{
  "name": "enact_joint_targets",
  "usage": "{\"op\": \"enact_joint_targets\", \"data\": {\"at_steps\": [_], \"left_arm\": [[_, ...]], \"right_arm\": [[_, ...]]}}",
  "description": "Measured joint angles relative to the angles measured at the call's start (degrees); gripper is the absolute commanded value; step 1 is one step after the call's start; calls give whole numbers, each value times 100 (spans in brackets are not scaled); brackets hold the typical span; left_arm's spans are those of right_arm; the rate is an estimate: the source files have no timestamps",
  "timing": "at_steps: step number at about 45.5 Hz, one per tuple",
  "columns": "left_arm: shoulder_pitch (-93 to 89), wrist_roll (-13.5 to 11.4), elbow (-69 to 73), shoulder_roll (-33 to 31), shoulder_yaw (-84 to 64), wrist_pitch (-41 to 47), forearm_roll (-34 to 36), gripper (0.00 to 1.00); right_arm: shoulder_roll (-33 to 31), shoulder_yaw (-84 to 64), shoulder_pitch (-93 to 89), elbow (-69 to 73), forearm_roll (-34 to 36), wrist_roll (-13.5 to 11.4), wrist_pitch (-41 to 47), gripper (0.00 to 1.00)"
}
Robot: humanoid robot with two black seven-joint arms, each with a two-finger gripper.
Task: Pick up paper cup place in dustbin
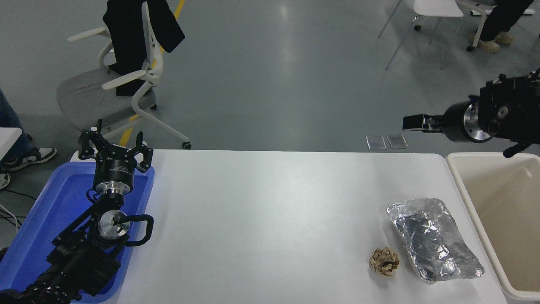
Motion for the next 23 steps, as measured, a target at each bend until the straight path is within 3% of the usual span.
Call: {"op": "enact_joint_targets", "data": {"at_steps": [23], "left_arm": [[7, -1, 2, 0, 0, 0, 0, 99]], "right_arm": [[614, -722, 2144, 1365, 1367, -64, 1999, 100]]}}
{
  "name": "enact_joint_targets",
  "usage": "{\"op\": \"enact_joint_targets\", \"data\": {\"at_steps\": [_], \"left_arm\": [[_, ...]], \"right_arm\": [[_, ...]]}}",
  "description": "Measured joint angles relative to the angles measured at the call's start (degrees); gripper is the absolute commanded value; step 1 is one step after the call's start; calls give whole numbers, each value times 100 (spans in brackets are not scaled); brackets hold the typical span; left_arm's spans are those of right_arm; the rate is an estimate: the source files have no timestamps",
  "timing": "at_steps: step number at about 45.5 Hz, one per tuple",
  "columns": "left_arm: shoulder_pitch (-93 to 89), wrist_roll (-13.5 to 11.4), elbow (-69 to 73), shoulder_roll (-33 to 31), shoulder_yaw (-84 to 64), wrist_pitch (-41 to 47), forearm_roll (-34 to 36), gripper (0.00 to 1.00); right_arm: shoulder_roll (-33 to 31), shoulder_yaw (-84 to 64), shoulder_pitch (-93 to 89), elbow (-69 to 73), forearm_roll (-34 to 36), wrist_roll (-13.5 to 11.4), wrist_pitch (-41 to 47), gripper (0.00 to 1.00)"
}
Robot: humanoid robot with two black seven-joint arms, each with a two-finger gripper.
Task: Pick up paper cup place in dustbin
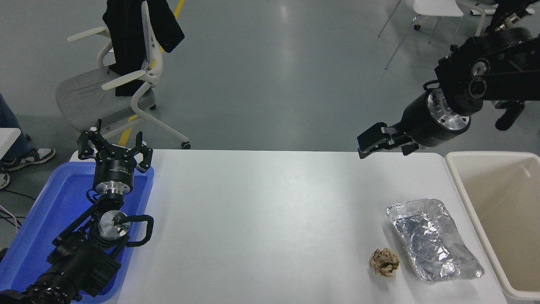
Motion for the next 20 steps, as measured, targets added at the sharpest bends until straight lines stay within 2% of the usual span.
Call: {"op": "enact_joint_targets", "data": {"at_steps": [20], "left_arm": [[2, 0, 4, 0, 0, 3, -4, 99]], "right_arm": [[201, -391, 727, 555, 603, -22, 707, 100]]}}
